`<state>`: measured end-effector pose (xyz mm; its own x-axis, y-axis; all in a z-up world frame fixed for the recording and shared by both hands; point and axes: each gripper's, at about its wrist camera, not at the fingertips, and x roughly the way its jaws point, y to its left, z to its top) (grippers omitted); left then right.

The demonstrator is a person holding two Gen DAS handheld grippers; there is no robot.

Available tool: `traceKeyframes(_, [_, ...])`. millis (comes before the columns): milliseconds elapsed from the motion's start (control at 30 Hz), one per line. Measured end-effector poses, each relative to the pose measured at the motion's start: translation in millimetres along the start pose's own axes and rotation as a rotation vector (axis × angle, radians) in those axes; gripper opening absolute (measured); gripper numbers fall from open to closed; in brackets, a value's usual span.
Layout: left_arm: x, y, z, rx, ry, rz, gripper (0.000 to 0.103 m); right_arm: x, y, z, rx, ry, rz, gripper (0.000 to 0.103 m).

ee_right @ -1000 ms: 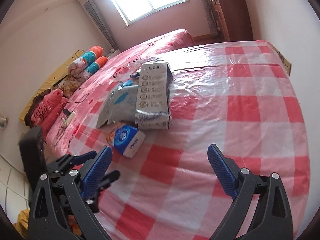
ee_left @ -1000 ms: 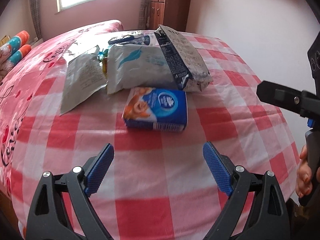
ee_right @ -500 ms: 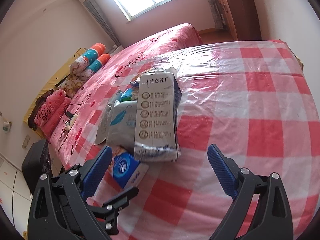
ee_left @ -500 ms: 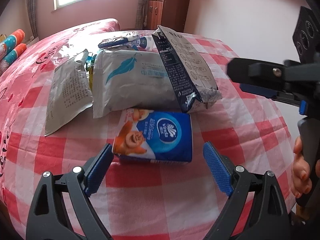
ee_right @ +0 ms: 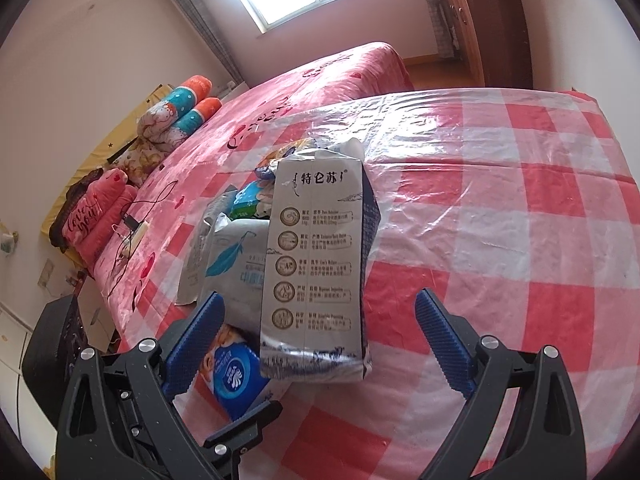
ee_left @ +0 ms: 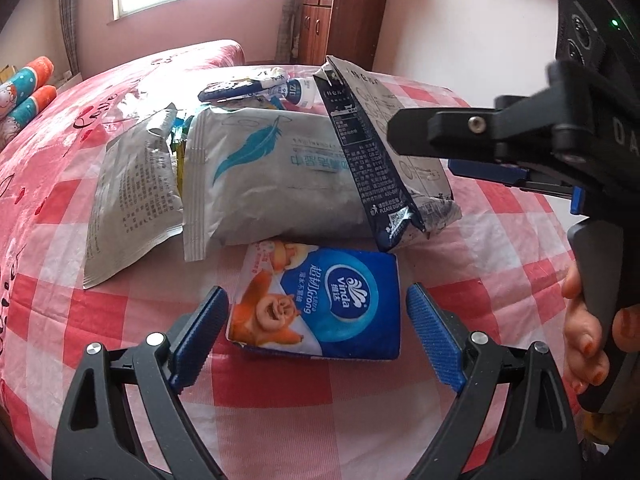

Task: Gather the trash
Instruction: 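Grasp the blue Vinda tissue pack with the left tool while the right tool grasps the wet-wipes pouch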

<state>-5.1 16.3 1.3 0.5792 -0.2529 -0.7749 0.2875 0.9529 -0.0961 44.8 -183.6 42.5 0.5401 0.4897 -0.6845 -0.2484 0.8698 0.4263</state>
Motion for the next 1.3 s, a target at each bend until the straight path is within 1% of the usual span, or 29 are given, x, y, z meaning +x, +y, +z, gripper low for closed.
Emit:
traceKeyframes(100, [2,2,1,-0.013,-0.002,-0.001,0.089,4,3,3,-0.012,-0.002,-0.001,0.095])
traceKeyframes(267, [3,5,1,-0.016,-0.009,0.0,0.083,10,6,5,-0.033,-0.009,-0.01,0.095])
traceKeyframes(433, [1,0,-2,-0.009,-0.019,-0.002,0.076,15,9,6,-0.055,-0.009,-0.026,0.095])
traceKeyframes(600, [-1,-1,-6,-0.026,-0.032,0.002,0.075,20,9,7,-0.059,-0.022,-0.052,0.095])
traceKeyframes(867, [-6,-3,-10,-0.043,-0.041,0.003,0.075,28,4,5,-0.076,-0.019,-0.091,0.095])
traceKeyframes(900, [-6,-3,-11,-0.045,-0.042,0.002,0.075,28,4,5,-0.08,-0.023,-0.099,0.093])
traceKeyframes(933, [-7,-2,-11,-0.045,-0.042,0.001,0.075,28,3,4,-0.084,-0.027,-0.106,0.085])
traceKeyframes(967, [-7,-3,-12,-0.046,-0.043,0.0,0.075,28,4,3,-0.089,-0.027,-0.116,0.08])
traceKeyframes(1167, [-8,-1,-14,-0.053,-0.042,-0.008,0.075,24,2,-2,-0.098,-0.037,-0.135,0.071])
traceKeyframes(1300, [-9,1,-16,-0.056,-0.041,-0.007,0.075,19,-1,-5,-0.124,-0.047,-0.203,0.07])
